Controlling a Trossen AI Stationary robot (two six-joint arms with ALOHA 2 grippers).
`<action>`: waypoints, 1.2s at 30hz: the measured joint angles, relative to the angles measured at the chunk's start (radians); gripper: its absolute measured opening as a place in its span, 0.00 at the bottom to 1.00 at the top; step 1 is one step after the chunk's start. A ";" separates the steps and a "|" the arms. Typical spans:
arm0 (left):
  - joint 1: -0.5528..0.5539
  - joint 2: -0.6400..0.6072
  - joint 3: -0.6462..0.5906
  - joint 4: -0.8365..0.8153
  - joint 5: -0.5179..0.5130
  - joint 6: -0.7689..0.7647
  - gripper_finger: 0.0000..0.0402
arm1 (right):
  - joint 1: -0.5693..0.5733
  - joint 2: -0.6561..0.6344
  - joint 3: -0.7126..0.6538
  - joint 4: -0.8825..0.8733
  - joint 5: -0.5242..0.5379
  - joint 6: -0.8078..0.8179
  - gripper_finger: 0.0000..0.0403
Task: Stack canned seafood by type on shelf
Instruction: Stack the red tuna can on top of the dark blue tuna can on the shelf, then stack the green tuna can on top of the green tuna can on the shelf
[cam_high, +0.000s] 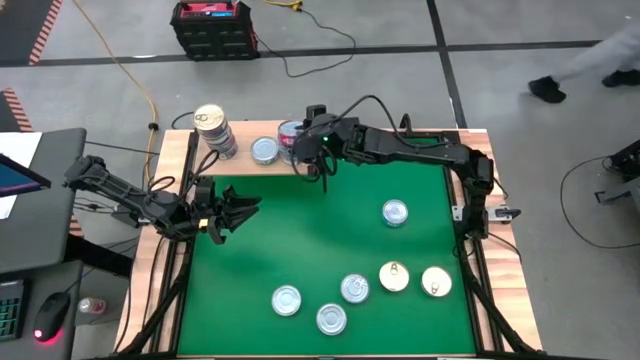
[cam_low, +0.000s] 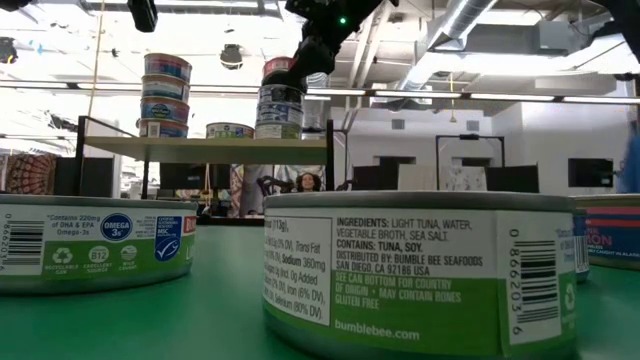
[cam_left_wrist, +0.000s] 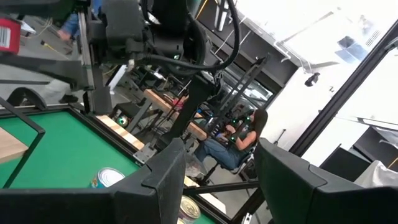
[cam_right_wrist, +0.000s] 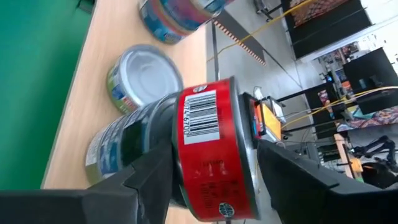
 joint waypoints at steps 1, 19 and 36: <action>0.000 0.000 0.000 0.000 0.000 0.000 0.45 | 0.000 0.000 0.008 0.001 -0.001 0.000 0.66; 0.005 -0.004 0.000 0.003 -0.006 0.021 0.45 | 0.009 -0.004 0.028 -0.032 -0.087 0.079 0.66; 0.005 0.150 0.001 -0.474 0.371 -0.334 0.45 | 0.089 -0.125 0.027 -0.478 -0.667 0.723 0.66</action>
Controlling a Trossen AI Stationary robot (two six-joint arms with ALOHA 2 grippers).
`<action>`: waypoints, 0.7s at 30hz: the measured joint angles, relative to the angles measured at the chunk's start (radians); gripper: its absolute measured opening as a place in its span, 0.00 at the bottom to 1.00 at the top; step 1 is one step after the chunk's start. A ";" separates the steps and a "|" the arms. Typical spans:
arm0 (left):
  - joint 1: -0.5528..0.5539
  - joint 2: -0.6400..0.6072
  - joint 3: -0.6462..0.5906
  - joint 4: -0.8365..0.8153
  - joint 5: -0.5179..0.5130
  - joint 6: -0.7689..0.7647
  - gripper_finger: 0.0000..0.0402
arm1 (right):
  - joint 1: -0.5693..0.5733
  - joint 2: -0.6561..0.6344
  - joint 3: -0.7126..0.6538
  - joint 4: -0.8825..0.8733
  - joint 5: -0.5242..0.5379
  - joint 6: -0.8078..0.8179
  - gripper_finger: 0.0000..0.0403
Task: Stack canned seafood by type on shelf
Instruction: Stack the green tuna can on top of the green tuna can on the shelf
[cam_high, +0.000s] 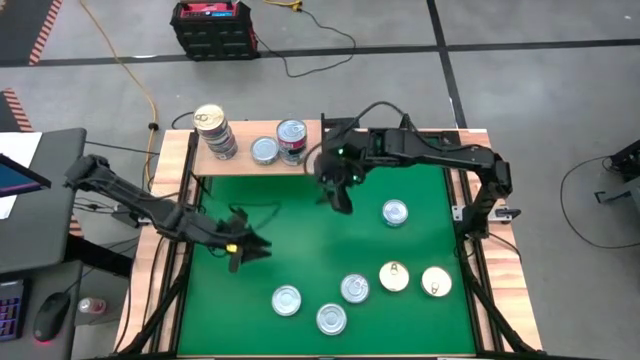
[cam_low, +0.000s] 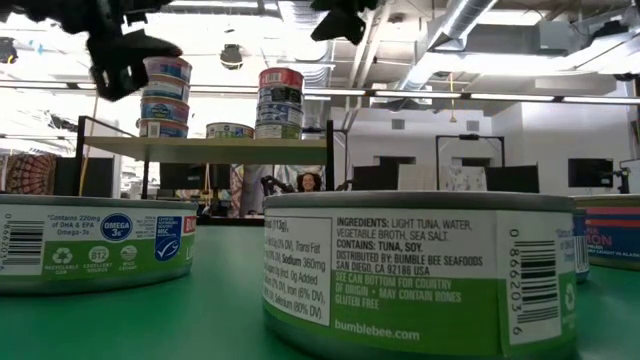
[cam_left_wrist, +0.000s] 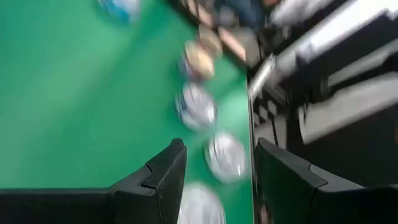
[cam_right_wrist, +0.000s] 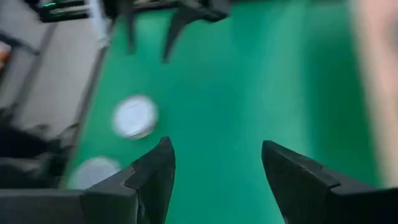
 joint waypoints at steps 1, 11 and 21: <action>0.000 0.030 0.000 0.000 0.036 -0.010 0.45 | 0.012 0.003 -0.011 -0.012 -0.035 0.021 0.66; 0.000 0.349 0.064 -0.006 0.282 -0.096 0.44 | 0.158 0.012 -0.231 0.070 0.088 0.212 0.66; 0.000 0.588 0.255 -0.248 0.283 -0.054 0.40 | 0.230 0.000 -0.274 0.022 0.354 0.406 0.66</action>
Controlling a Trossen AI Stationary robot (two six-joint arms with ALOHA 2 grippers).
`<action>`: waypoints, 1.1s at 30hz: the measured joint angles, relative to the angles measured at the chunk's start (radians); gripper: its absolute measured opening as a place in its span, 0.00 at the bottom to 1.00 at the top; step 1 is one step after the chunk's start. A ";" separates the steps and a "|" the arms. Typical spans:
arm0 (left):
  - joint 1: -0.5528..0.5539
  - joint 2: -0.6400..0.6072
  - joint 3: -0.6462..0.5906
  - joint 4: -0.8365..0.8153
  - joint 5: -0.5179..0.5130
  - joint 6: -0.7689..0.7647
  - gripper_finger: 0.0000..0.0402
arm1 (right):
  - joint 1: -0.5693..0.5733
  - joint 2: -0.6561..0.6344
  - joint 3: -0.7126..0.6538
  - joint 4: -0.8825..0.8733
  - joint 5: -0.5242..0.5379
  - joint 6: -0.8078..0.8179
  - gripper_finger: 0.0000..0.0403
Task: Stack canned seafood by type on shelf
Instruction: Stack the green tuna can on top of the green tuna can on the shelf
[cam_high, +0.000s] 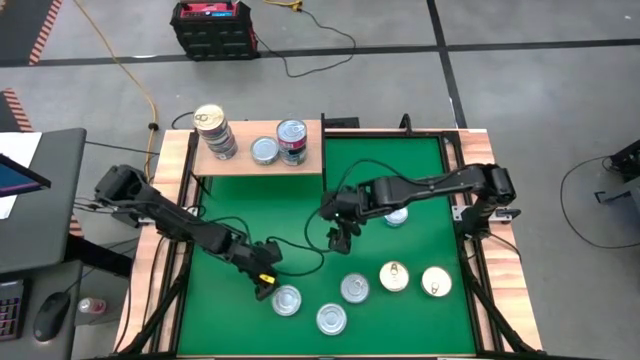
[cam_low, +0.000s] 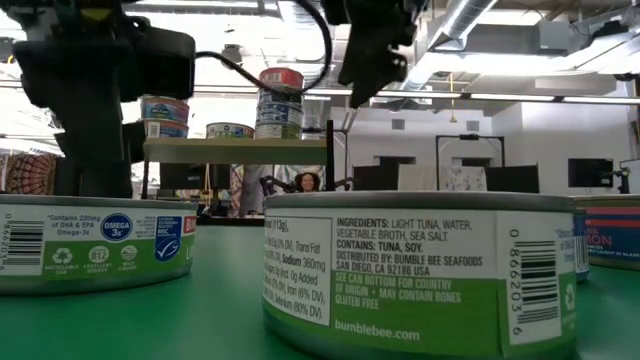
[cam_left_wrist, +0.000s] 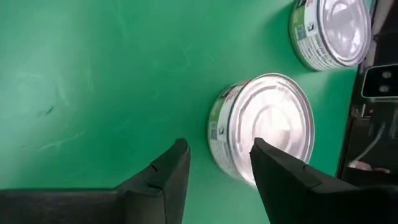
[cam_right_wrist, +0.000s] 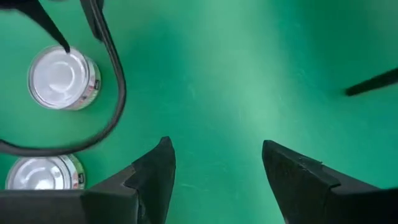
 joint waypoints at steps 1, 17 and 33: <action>0.000 0.016 0.009 0.000 0.002 -0.002 0.40 | 0.007 -0.007 0.000 -0.007 0.019 0.015 0.66; -0.003 0.144 0.039 0.074 0.027 -0.005 0.30 | 0.084 -0.151 0.000 -0.137 0.216 0.126 0.66; -0.001 0.097 -0.070 0.074 -0.169 -0.157 0.00 | 0.120 -0.149 0.000 -0.150 0.215 0.184 0.66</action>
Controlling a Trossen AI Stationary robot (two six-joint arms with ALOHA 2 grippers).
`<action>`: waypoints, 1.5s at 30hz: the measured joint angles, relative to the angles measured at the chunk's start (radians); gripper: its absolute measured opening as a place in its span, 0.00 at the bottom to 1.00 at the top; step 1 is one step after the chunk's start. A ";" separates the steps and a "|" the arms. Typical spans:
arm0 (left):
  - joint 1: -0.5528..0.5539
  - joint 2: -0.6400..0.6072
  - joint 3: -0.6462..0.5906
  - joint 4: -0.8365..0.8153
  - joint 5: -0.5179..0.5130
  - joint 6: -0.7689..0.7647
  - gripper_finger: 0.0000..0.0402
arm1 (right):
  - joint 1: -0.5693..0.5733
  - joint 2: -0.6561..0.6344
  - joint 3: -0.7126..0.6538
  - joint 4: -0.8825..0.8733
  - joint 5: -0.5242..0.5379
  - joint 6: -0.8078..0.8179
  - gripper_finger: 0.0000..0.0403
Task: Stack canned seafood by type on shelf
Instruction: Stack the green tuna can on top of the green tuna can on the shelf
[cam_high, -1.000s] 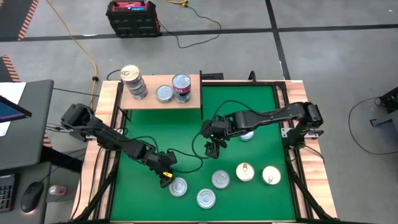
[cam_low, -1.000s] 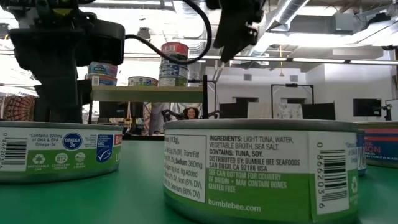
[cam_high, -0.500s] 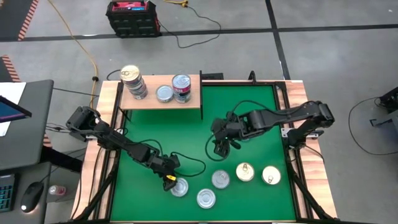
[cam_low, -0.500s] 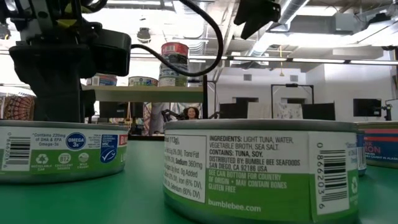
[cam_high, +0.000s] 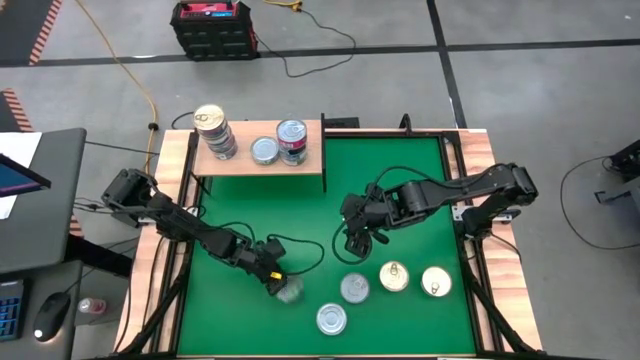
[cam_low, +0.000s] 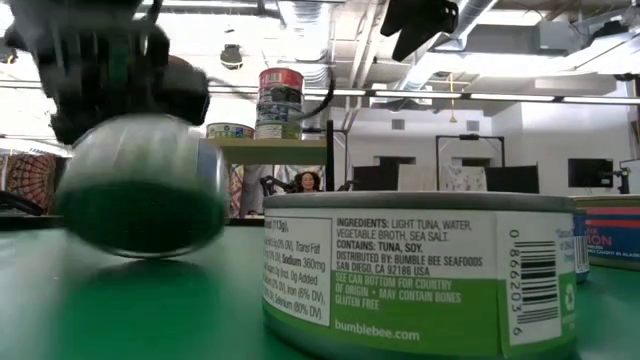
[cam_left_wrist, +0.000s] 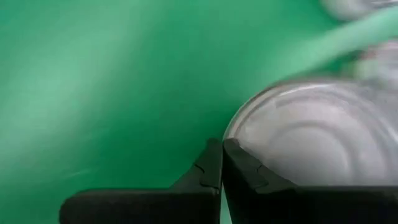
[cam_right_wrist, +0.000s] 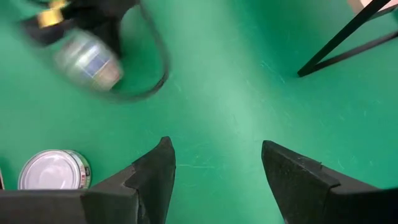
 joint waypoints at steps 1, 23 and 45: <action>0.000 -0.014 -0.015 -0.014 -0.021 -0.013 0.00 | 0.003 0.000 0.000 0.000 0.000 0.004 0.66; 0.034 -0.435 -0.030 -0.173 -0.243 0.213 0.27 | -0.038 0.001 0.000 0.129 -0.031 0.030 0.66; 0.363 -0.286 -0.036 -0.271 0.085 0.331 0.28 | -0.095 0.002 -0.347 0.675 -0.289 0.129 0.66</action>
